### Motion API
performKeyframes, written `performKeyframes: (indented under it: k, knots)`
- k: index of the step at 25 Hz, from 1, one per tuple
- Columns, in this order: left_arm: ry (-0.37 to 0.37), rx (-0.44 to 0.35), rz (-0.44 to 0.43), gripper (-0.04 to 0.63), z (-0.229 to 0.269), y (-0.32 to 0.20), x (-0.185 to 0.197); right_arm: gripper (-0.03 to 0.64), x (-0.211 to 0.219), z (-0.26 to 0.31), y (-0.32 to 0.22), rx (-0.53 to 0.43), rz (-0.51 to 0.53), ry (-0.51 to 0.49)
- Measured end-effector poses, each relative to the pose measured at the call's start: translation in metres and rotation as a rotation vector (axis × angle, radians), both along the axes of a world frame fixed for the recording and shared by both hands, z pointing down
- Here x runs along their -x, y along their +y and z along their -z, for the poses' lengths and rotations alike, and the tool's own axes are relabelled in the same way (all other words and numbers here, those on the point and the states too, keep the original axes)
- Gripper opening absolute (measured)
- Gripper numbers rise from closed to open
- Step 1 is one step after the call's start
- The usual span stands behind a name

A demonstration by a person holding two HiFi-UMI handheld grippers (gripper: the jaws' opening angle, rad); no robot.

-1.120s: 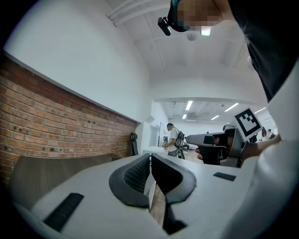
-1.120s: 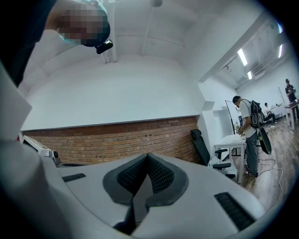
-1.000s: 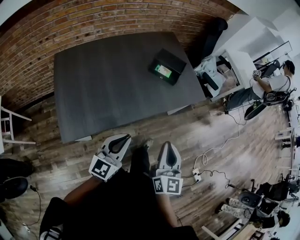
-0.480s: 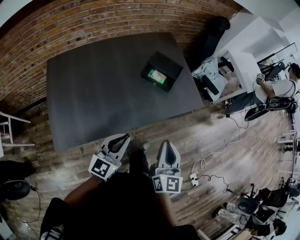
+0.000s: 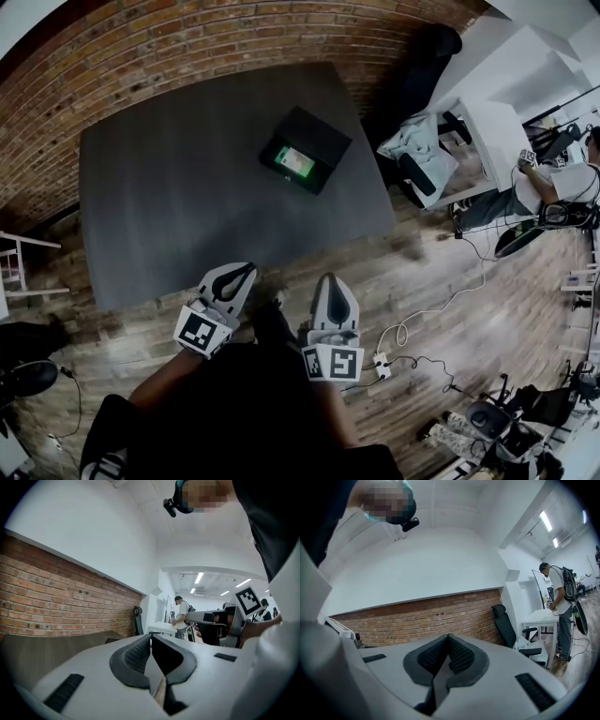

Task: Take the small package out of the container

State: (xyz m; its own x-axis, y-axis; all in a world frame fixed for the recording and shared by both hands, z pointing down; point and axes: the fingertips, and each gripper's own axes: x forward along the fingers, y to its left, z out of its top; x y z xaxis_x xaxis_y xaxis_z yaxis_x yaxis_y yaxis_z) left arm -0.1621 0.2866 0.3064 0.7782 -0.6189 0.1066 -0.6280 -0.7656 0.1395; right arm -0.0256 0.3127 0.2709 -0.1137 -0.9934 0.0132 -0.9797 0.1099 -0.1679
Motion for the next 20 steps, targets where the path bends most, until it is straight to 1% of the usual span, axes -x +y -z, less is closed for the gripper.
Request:
performKeyframes:
  k: [4, 11, 16, 20]
  knots:
    - [-0.032, 0.01, 0.023, 0.041, -0.006, -0.022, -0.027, 0.025, -0.032, -0.003, -0.02, 0.011, 0.018, 0.0]
    - [-0.051, 0.007, 0.05, 0.041, -0.007, -0.049, -0.076, 0.025, -0.081, -0.015, -0.046, 0.033, 0.056, -0.002]
    - [-0.071, 0.015, 0.042, 0.041, -0.009, -0.058, -0.099, 0.025, -0.105, -0.018, -0.059, 0.032, 0.058, -0.014]
    - [-0.075, 0.029, 0.046, 0.042, -0.012, -0.064, -0.111, 0.025, -0.112, -0.02, -0.066, 0.035, 0.069, -0.022]
